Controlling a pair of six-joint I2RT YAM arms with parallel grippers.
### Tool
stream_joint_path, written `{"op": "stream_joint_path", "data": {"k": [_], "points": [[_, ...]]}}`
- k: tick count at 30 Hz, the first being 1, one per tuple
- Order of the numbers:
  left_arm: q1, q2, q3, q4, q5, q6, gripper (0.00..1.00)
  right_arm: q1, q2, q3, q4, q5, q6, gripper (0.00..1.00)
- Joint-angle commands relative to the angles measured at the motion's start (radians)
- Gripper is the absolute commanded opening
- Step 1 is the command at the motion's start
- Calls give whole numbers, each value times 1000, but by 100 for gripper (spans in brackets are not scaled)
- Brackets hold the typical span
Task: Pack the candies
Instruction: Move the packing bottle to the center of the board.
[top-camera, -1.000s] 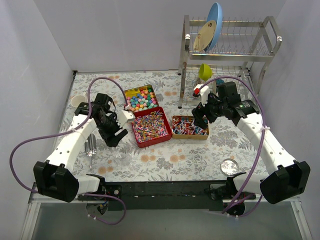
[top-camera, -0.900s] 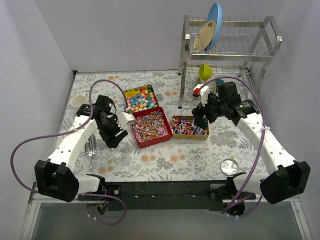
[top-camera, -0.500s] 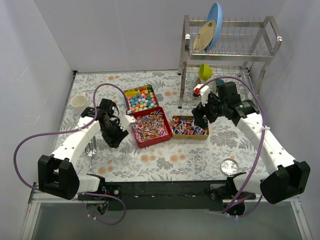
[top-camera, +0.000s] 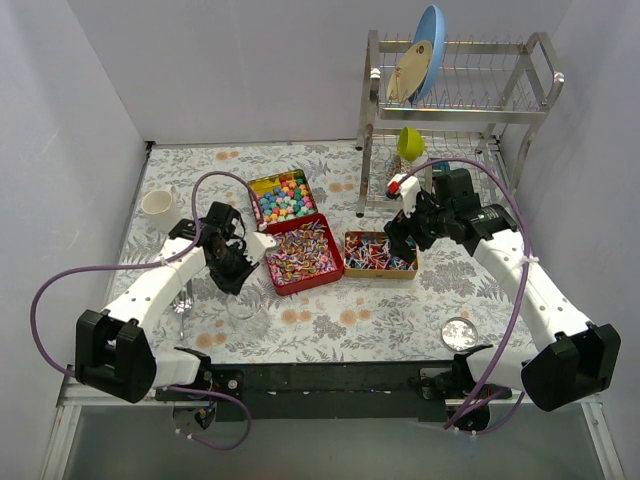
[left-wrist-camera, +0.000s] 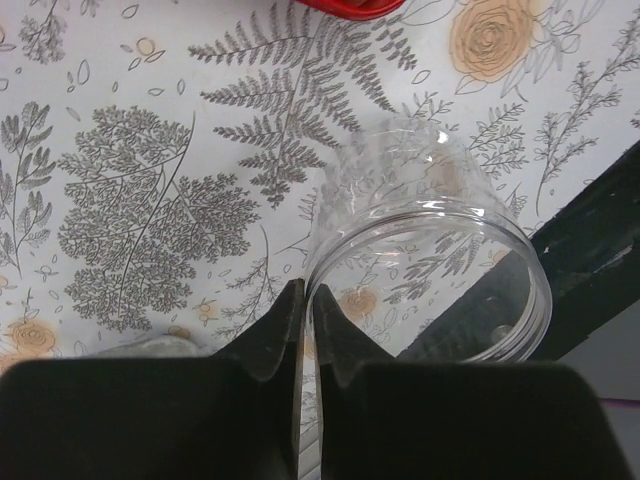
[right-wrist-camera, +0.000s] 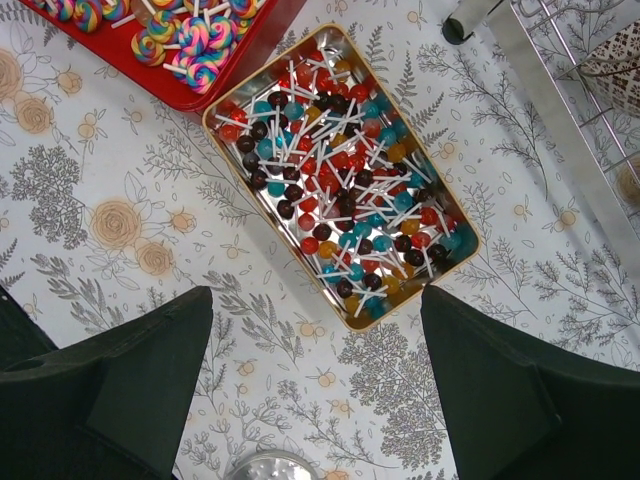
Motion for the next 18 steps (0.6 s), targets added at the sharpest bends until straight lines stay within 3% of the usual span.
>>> {"op": "stream_joint_path", "data": {"k": [1,7,12,18], "points": [[-62,-46,8,-17,55,-37,0,6,-30,-13,29,17,10,92],[-212,-31,111,-35,124,-149,0,1,-43,-47,74,118,69,93],[-326,36,230,61,35,-326,0,-26,-47,-56,114,235,128,93],[-457,171,371,135,-133,-426,0,-66,-40,-26,121,238,142,94]]}}
